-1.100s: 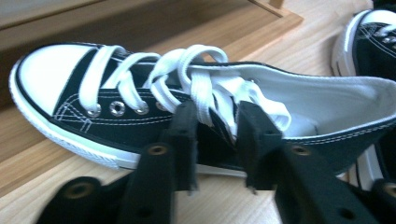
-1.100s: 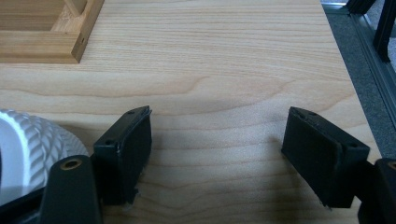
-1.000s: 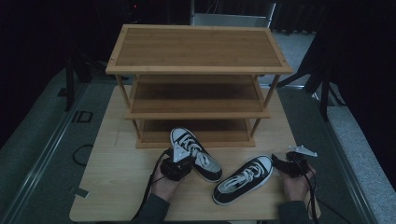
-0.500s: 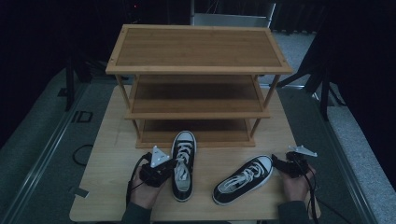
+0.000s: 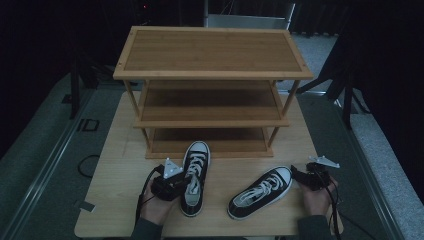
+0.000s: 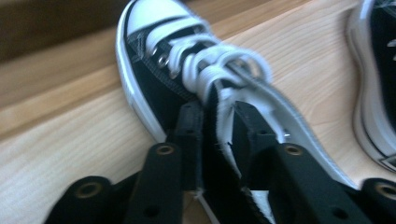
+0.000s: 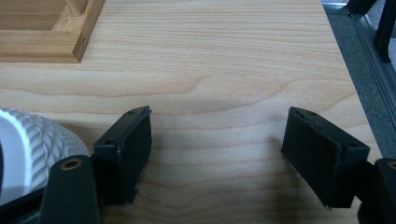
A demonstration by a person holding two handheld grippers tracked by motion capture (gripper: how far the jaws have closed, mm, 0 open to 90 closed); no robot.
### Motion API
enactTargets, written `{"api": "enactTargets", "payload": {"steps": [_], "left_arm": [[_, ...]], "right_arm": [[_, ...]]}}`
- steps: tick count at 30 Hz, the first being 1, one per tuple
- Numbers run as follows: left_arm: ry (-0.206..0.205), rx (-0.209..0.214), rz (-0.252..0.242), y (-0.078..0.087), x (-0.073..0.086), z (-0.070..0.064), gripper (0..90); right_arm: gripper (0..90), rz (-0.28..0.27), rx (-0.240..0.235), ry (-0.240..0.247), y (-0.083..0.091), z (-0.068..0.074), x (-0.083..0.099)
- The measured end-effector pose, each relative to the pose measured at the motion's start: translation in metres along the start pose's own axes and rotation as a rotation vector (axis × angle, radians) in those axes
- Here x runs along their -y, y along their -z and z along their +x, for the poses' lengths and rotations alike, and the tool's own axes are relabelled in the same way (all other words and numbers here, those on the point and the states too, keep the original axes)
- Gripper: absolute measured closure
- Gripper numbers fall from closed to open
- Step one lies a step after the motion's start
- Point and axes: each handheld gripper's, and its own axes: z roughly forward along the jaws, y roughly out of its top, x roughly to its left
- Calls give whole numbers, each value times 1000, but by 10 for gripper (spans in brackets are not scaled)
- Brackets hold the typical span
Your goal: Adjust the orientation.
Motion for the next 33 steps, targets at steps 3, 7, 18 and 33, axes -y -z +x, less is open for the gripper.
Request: {"api": "enactTargets", "payload": {"steps": [3, 7, 18, 33], "left_arm": [[37, 25, 0, -4, 1, 3, 794], [75, 27, 1, -8, 1, 4, 785], [215, 127, -37, -5, 4, 19, 864], [291, 212, -104, 14, -1, 32, 870]], "right_arm": [[238, 0, 0, 0, 0, 0, 0], [238, 0, 0, 0, 0, 0, 0], [238, 0, 0, 0, 0, 0, 0], [237, 0, 0, 0, 0, 0, 0]]}}
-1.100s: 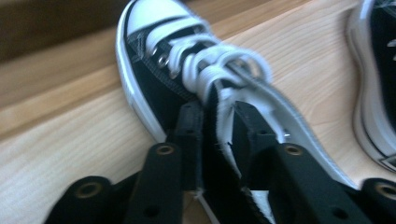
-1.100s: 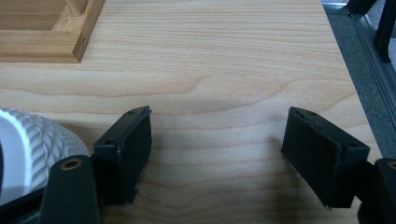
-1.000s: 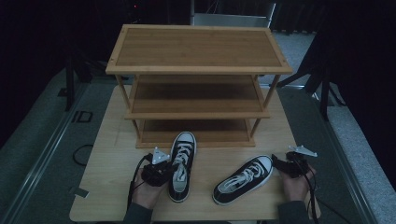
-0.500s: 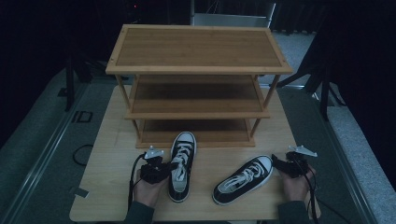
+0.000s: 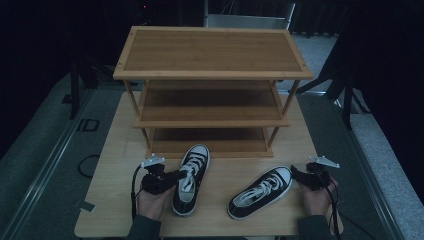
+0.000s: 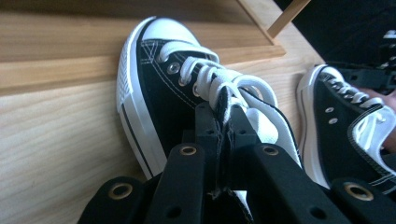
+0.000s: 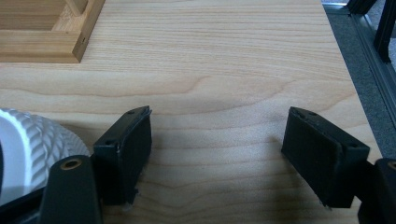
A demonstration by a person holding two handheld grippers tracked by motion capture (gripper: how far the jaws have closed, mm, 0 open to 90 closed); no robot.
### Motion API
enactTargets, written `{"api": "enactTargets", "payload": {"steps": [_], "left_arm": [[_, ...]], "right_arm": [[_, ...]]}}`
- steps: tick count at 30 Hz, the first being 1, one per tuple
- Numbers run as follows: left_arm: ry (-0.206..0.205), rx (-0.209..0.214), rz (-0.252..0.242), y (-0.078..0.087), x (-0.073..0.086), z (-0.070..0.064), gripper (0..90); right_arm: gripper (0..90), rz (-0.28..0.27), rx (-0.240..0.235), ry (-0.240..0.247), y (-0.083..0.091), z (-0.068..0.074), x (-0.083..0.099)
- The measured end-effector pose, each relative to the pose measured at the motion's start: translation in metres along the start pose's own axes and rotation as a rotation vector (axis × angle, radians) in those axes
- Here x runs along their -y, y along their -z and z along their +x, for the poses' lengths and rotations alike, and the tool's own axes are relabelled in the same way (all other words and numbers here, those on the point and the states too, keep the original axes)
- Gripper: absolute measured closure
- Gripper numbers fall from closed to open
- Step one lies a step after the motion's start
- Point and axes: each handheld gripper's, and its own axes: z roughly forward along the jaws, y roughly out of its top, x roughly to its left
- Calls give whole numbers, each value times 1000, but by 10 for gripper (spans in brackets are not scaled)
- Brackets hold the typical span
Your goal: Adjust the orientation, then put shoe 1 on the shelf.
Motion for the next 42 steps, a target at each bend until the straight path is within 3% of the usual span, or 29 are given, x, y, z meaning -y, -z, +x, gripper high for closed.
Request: {"api": "enactTargets", "payload": {"steps": [14, 27, 33, 38, 40, 42], "left_arm": [[-23, 68, -66, 20, -14, -15, 869], [-60, 122, -89, 39, -23, -30, 869], [-71, 178, -105, 51, -28, -40, 868], [-58, 231, -115, 60, -32, -43, 868], [-58, 231, -115, 60, -32, -43, 869], [-53, 265, -125, 67, -36, -44, 868]], "right_arm": [[238, 0, 0, 0, 0, 0, 0], [238, 0, 0, -2, 0, 0, 0], [238, 0, 0, -2, 0, 0, 0], [238, 0, 0, -1, 0, 0, 0], [238, 0, 0, -2, 0, 0, 0], [238, -1, 0, -1, 0, 0, 0]]}}
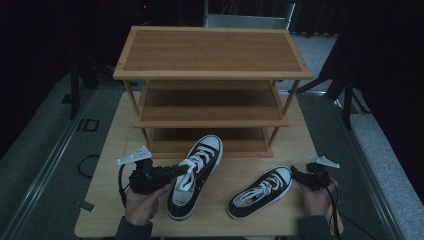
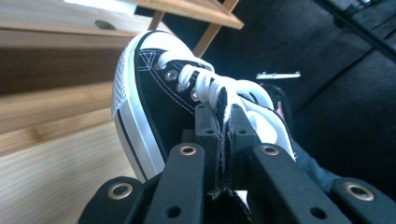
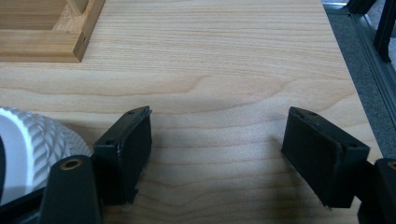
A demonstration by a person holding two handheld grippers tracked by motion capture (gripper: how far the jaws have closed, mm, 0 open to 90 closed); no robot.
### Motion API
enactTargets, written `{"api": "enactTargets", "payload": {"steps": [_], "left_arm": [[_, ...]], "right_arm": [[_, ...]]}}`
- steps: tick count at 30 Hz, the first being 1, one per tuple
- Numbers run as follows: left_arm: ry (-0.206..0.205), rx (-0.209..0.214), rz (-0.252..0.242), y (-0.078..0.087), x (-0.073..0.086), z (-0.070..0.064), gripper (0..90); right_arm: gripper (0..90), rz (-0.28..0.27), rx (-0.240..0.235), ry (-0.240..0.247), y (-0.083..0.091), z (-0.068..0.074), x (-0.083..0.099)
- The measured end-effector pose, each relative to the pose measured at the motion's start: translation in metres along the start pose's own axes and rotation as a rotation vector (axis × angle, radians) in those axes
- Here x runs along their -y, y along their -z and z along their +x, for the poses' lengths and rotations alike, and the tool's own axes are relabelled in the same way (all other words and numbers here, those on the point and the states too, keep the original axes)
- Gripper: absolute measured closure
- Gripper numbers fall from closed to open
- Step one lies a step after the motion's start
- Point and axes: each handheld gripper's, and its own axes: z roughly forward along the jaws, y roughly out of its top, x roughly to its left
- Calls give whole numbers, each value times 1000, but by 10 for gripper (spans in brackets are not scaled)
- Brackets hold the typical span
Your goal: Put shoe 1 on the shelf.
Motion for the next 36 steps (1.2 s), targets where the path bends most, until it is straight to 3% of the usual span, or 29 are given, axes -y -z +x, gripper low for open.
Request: {"api": "enactTargets", "payload": {"steps": [8, 11, 13, 16, 18, 21, 22, 25, 26, 27, 30, 36], "left_arm": [[18, 89, -46, 14, -19, -2, 867], [6, 100, -66, 18, -30, -3, 868], [-17, 80, -75, 18, -39, -4, 868], [-14, 67, -96, 17, -48, -1, 868], [-5, 33, -129, 13, -62, 7, 868], [6, 8, -149, 8, -71, 12, 867], [30, -16, -173, 2, -78, 19, 867], [51, -44, -193, -6, -85, 26, 866], [68, -78, -202, -15, -90, 33, 866], [68, -78, -202, -15, -90, 33, 866], [79, -148, -214, -32, -100, 37, 865], [135, -177, -274, -52, -111, 46, 865]], "right_arm": [[238, 0, 1, -1, 0, 0, 0], [238, 0, 0, -3, 0, 0, 0], [238, -1, 1, -2, 0, 0, 0], [237, 0, 0, -2, 0, 0, 0], [237, 0, 0, -2, 0, 0, 0], [237, 0, 0, -2, 0, 0, 0], [237, 0, 0, -2, 0, 0, 0], [237, 0, -1, -2, 0, 0, 0], [237, 0, -2, -2, 0, 0, 0], [237, 0, -2, -2, 0, 0, 0], [237, 0, -2, -2, 0, 0, 0], [237, -1, -3, -1, 0, 0, 0]]}}
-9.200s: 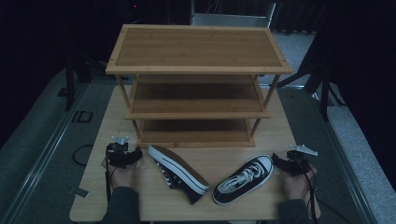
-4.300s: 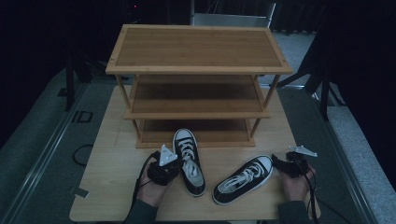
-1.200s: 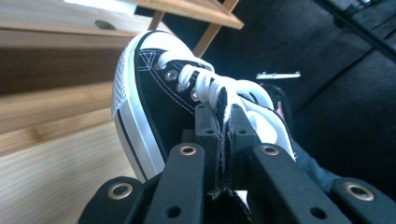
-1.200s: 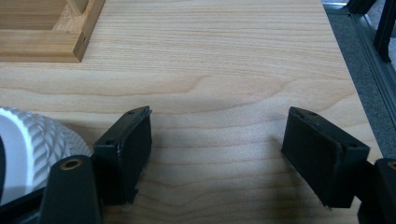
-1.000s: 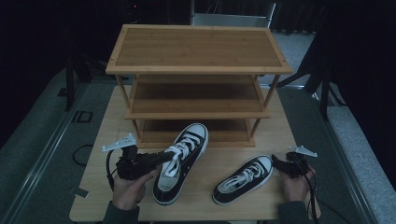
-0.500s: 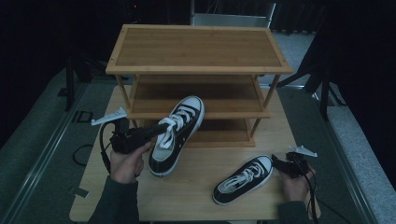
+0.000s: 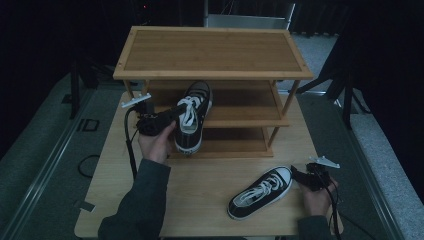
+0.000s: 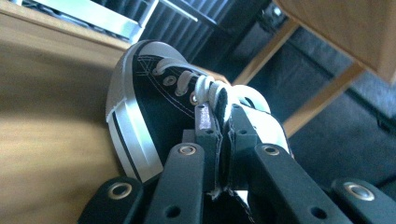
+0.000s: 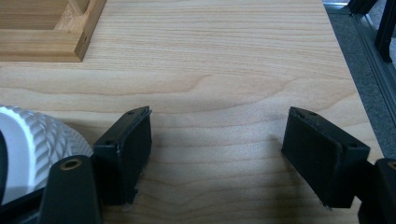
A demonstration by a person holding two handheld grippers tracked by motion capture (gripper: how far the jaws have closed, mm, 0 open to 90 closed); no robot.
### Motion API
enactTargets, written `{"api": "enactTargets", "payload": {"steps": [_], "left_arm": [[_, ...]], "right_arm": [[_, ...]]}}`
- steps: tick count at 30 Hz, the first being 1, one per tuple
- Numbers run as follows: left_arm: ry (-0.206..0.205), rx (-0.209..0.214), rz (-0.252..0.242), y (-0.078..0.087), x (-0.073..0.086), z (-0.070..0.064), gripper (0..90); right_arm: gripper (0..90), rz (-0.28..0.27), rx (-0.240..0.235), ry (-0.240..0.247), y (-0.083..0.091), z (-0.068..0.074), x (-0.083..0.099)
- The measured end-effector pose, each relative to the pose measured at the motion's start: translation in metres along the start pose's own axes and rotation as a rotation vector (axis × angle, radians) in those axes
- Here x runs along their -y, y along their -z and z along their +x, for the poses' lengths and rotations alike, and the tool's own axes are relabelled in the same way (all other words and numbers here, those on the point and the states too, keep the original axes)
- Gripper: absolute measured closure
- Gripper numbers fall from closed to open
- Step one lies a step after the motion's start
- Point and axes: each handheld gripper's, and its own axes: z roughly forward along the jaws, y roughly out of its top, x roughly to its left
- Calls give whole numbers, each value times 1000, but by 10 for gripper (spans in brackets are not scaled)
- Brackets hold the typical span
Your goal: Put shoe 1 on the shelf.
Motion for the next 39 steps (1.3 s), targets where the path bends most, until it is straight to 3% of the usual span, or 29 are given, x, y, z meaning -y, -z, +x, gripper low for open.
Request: {"api": "enactTargets", "payload": {"steps": [8, 10, 11, 13, 14, 15, 16, 17, 18, 19, 20, 24, 39], "left_arm": [[4, -38, -35, -28, -11, 1, 864], [0, -43, -24, -30, -13, 3, 864], [35, -59, -64, -42, -19, 4, 864], [25, -70, -57, -44, -20, 4, 864], [53, -79, -82, -49, -22, 3, 864], [18, -87, -53, -50, -23, 5, 864], [19, -96, -60, -55, -24, 8, 864], [-14, -104, -27, -55, -25, 10, 864], [-85, -108, 39, -52, -27, 15, 863], [68, -113, -90, -64, -27, 5, 863], [78, -123, -97, -66, -28, 5, 863], [54, -127, -100, -66, -29, 6, 863], [27, -165, -97, -71, -25, 11, 862]], "right_arm": [[236, 0, -1, 1, 0, 0, 0], [237, 0, -1, 1, 0, 0, 0], [236, 0, -1, 1, 0, 0, 0], [236, 0, -2, 1, 0, 0, 0], [236, -1, -2, 2, 0, 0, 0], [236, -1, -2, 2, 0, 0, 0], [236, -1, -3, 2, 0, 0, 0], [236, 0, -3, 2, 0, 0, 0], [236, 0, -3, 3, 0, 0, 0], [236, 0, -3, 3, 0, 0, 0], [236, 0, -4, 3, 0, 0, 0], [236, -1, -3, 4, 0, 0, 0], [236, 0, -4, 2, 0, 0, 0]]}}
